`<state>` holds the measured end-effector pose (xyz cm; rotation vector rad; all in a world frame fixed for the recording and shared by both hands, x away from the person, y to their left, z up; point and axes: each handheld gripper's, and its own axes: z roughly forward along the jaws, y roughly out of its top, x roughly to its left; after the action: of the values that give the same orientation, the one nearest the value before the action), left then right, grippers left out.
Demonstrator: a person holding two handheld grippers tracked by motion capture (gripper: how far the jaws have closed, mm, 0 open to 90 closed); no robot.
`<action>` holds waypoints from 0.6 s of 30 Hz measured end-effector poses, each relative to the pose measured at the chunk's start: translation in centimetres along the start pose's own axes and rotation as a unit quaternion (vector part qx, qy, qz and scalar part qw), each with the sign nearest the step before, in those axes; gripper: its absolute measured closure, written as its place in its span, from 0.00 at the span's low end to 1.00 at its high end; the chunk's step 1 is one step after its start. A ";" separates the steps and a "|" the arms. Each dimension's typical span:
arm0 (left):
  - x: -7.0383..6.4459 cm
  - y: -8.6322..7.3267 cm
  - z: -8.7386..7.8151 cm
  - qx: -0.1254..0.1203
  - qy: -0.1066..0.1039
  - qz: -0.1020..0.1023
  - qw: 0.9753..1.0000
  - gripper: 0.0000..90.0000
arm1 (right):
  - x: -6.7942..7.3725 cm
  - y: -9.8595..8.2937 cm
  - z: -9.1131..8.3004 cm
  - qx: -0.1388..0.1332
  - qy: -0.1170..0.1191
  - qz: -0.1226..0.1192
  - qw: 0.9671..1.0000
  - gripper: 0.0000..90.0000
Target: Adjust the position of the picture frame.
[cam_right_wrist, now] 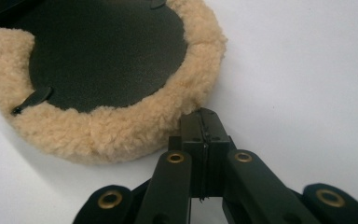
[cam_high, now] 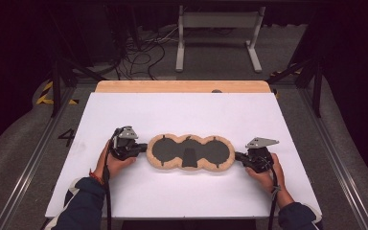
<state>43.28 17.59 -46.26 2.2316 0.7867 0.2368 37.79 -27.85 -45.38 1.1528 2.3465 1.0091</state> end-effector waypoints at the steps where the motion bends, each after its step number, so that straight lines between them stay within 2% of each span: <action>1: -0.1 0.0 0.0 0.000 0.001 0.003 1.000 0.97 | 0.0 0.0 0.0 0.000 0.001 0.000 1.000 1.00; 8: 0.1 -0.1 0.0 -0.002 0.000 0.008 1.000 0.96 | -0.1 -0.1 0.0 -0.003 0.003 0.002 1.000 1.00; 10: 0.1 -0.1 0.0 -0.004 0.007 0.006 1.000 0.93 | -0.1 -0.1 0.0 -0.004 0.003 0.000 1.000 1.00; 12: 0.0 -0.1 -0.1 -0.001 0.017 0.008 1.000 0.88 | -0.1 -0.1 -0.1 -0.004 -0.001 -0.005 1.000 0.96; 14: 0.1 0.0 -0.3 -0.002 0.017 0.015 1.000 0.86 | -0.2 -0.1 -0.1 -0.004 -0.001 -0.008 1.000 0.96; 16: 0.0 -0.2 -0.9 -0.011 0.025 0.015 1.000 0.82 | -0.3 -0.1 -0.2 -0.006 -0.008 -0.011 1.000 0.96; 18: 0.0 -0.2 -1.7 -0.025 0.024 0.022 0.999 0.80 | -0.4 -0.1 -0.6 -0.012 -0.006 -0.009 1.000 0.95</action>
<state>42.50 18.69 -45.22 2.2056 0.7487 0.3285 37.65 -28.41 -45.04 1.1242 2.3246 1.0197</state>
